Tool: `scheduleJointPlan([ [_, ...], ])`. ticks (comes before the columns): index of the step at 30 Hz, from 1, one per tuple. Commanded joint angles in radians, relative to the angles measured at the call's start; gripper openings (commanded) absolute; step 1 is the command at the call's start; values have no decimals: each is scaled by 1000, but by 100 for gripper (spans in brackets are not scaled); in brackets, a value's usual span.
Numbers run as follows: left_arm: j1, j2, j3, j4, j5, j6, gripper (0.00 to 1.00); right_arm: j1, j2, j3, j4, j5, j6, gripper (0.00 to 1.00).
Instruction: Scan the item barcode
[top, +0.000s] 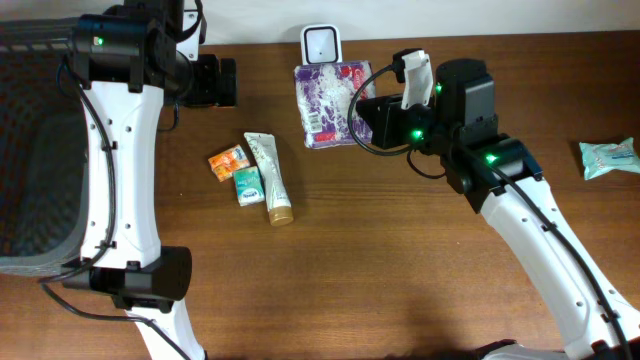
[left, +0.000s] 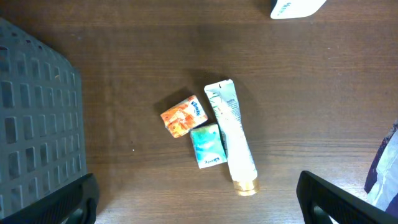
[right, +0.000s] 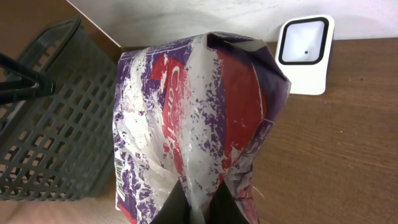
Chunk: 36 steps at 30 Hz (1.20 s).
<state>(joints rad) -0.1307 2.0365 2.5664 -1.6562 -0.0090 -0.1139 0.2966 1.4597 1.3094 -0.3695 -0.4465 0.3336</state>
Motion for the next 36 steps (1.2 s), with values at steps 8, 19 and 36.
scheduleJointPlan([
  [8, -4, 0, 0, 1, -6, -5, 99, 5, 0, 19, -16, -8, -1, 4],
  [19, -4, 0, 0, 1, -6, -5, 99, 4, 343, 3, -372, 325, -97, 4],
  [36, -4, 0, 0, 1, -6, -5, 99, -207, 484, 52, -446, -179, -540, 81],
])
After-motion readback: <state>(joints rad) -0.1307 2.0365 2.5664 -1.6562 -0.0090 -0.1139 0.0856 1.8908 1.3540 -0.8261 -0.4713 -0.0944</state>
